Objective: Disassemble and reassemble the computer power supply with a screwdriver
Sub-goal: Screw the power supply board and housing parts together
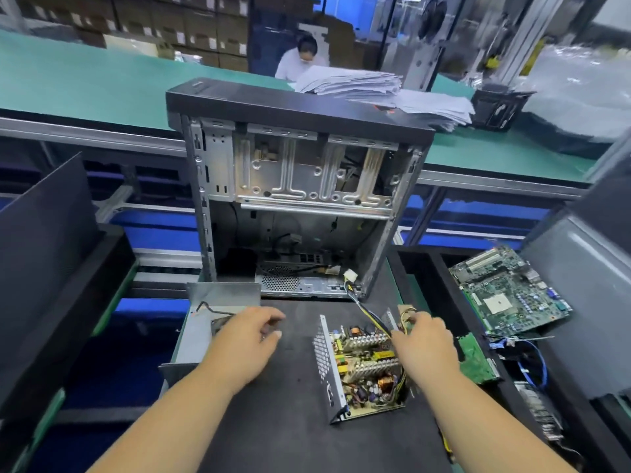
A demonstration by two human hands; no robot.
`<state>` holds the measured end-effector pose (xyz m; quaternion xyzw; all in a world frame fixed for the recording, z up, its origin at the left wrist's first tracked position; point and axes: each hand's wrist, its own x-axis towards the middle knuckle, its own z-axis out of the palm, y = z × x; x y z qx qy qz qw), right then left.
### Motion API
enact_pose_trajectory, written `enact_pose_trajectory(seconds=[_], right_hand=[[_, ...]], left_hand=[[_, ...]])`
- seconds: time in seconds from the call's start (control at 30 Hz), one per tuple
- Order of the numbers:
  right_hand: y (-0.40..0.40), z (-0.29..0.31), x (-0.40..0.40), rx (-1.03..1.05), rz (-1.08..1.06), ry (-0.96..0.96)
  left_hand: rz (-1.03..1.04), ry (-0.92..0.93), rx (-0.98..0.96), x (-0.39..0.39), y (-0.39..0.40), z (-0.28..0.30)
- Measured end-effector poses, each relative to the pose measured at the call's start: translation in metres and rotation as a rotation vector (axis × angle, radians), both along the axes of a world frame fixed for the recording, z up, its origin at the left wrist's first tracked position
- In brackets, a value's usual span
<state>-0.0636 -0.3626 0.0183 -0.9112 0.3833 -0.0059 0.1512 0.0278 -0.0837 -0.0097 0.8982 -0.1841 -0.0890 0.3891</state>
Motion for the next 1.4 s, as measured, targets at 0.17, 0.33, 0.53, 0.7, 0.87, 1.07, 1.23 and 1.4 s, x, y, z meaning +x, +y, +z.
enact_pose_trajectory(seconds=[0.17, 0.33, 0.53, 0.7, 0.87, 1.07, 1.23, 1.4], right_hand=[[-0.007, -0.004, -0.005, 0.237, 0.141, 0.117], [-0.017, -0.013, -0.008, 0.165, 0.293, 0.102], [-0.029, -0.019, -0.008, 0.176, 0.418, 0.064], [-0.04, -0.019, -0.005, 0.172, 0.586, 0.082], [-0.045, -0.017, 0.006, 0.166, 0.708, 0.09], [-0.048, -0.015, 0.018, 0.202, 0.766, 0.086], [-0.047, -0.013, 0.033, 0.4, 0.68, 0.153], [-0.036, -0.008, 0.044, 0.547, 0.586, 0.104]], left_hand=[[-0.199, 0.02, 0.158, -0.007, -0.046, 0.001], [-0.193, 0.106, 0.182, -0.018, -0.066, -0.001], [-0.098, 0.118, 0.216, -0.035, -0.073, 0.003], [-0.004, 0.132, 0.274, -0.055, -0.068, 0.015], [0.068, 0.173, 0.244, -0.08, -0.063, 0.018], [0.114, 0.201, 0.254, -0.098, -0.055, 0.021], [0.144, 0.212, 0.251, -0.095, -0.046, 0.018], [0.136, 0.129, 0.25, -0.076, -0.046, 0.02]])
